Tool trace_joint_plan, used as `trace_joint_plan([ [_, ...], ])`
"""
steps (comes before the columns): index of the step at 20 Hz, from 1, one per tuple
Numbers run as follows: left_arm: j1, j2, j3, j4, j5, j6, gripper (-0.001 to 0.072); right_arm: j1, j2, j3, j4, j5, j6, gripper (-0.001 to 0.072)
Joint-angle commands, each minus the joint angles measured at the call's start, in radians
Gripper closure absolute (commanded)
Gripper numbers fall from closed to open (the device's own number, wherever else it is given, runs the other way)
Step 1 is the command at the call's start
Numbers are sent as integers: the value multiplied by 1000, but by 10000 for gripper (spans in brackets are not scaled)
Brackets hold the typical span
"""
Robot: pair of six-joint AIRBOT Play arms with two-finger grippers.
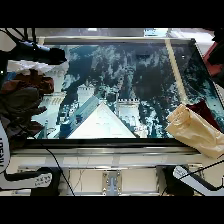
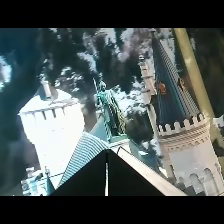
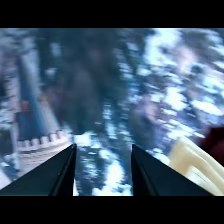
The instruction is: Fold the shirts.
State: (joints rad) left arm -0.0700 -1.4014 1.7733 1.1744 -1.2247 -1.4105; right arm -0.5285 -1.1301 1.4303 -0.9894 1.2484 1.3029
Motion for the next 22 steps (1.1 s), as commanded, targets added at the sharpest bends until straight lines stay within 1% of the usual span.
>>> trace_joint_plan([
  [1,0,0,1,0,-42,-23,693,290,11,-74,132,-203,-122,307],
  [2,0,0,1,0,-51,-23,693,373,3,-116,57,-258,-121,307],
  [4,0,0,1,0,-52,-23,692,490,-30,-193,-35,-288,-100,307],
  [5,0,0,1,0,-52,-23,693,529,-50,-230,-63,-285,-68,307],
  [8,0,0,1,0,-52,-23,692,591,-77,-339,-113,-282,-61,308],
  [9,0,0,1,0,-52,-23,692,598,-77,-368,-124,-270,-40,308],
  [11,0,0,1,0,-52,-23,692,598,-77,-399,-140,-239,42,328],
  [12,0,0,1,0,-52,-23,692,597,-77,-406,-113,-208,130,328],
  [14,0,0,1,0,-52,-23,692,609,-77,-414,-14,-195,373,328],
  [15,0,0,1,0,-52,-23,693,615,-77,-413,9,-197,424,328],
  [22,0,0,1,0,-52,-23,692,617,-77,-413,24,-199,433,328],
])
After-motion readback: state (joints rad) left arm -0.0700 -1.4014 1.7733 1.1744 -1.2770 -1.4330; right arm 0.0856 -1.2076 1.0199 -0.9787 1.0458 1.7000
